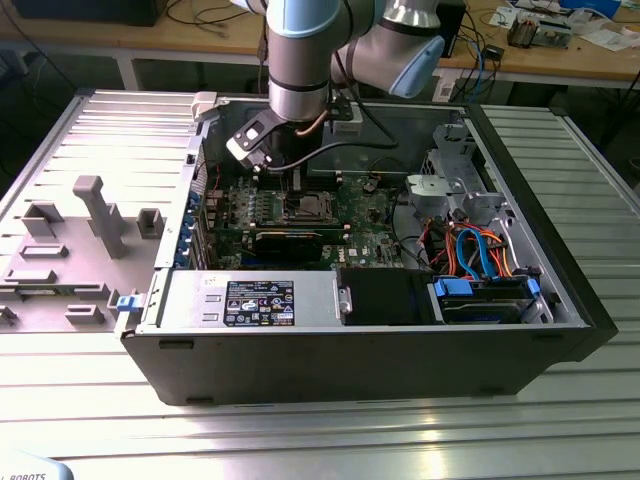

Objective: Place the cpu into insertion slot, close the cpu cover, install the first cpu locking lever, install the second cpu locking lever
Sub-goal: 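Close the cpu cover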

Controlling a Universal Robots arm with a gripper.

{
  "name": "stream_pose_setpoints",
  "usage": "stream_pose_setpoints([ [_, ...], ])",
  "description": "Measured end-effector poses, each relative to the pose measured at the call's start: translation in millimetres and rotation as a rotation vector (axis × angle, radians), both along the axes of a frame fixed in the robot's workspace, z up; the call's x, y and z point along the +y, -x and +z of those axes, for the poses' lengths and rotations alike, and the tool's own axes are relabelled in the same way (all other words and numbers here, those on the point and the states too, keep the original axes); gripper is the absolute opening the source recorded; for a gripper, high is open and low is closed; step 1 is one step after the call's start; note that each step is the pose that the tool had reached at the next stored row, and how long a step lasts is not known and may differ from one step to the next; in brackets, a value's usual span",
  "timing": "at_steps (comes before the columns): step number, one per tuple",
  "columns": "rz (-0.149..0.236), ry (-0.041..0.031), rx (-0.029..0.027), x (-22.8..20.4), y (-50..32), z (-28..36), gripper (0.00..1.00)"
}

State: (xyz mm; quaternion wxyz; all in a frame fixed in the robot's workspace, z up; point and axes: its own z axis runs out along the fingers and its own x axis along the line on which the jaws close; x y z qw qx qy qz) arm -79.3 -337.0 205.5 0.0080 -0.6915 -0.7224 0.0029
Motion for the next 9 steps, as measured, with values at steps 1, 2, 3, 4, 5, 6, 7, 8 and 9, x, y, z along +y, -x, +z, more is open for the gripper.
stream_pose_setpoints([
  [1,0.000,-0.0008,-0.0005,0.1,-0.1,1.5,0.11],
  [2,0.000,0.0002,0.0001,0.0,0.0,3.7,0.11],
  [3,0.000,0.0006,0.0004,-0.1,0.1,5.2,0.11],
  [4,0.000,0.0006,0.0004,-0.1,0.1,6.2,0.11],
  [5,0.000,0.0005,0.0003,-0.1,0.0,6.6,0.11],
  [6,0.000,0.0004,0.0003,-0.1,-0.1,6.5,0.11],
  [7,0.000,0.0009,0.0003,-0.1,-2.4,6.6,0.11],
  [8,0.000,0.0010,0.0005,0.1,-7.4,6.4,0.11],
  [9,0.000,0.0009,0.0005,0.2,-13.1,6.3,0.11],
])
